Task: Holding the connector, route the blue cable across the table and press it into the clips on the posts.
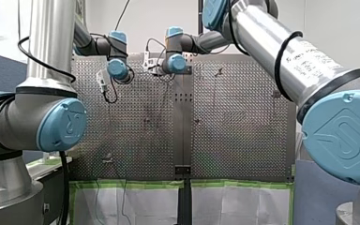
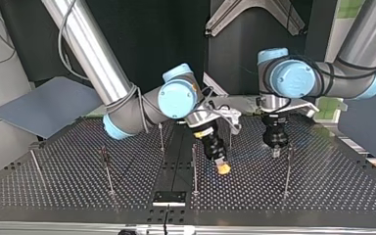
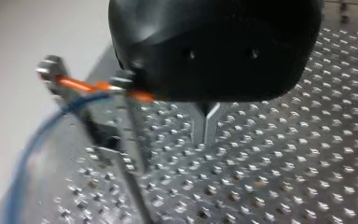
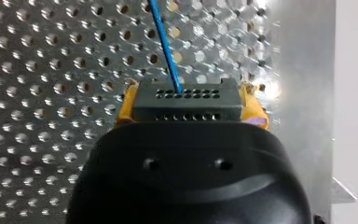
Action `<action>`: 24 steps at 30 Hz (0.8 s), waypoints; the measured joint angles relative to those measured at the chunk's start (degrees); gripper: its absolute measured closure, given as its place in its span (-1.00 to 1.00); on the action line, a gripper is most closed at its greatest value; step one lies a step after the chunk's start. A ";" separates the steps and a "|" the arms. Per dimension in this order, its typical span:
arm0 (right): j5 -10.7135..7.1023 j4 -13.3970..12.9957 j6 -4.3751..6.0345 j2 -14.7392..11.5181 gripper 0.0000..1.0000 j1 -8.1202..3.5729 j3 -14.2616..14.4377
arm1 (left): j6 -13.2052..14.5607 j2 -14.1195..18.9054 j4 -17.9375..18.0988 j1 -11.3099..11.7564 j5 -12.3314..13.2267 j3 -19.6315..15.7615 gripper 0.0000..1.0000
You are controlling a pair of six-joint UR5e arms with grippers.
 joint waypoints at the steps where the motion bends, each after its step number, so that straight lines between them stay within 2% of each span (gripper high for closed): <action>1: -0.02 0.01 0.00 0.17 1.00 0.06 0.16 | 0.43 0.00 0.09 -0.09 -0.54 -0.52 1.00; 8: 0.02 -0.24 -0.32 1.43 1.00 0.32 2.84 | 0.68 0.00 2.99 -0.32 -2.09 -4.12 1.00; 13: 0.00 -0.21 -0.42 1.63 1.00 0.37 3.73 | 0.36 0.00 4.91 -0.69 -2.09 -6.72 1.00; 19: 0.09 -0.17 -0.42 1.72 1.00 0.19 5.30 | 0.24 -0.01 5.31 -1.09 -1.74 -9.91 1.00; 24: 0.28 -0.61 -0.67 1.83 1.00 -0.20 7.41 | -0.07 -0.87 6.51 -2.33 -1.39 -12.32 1.00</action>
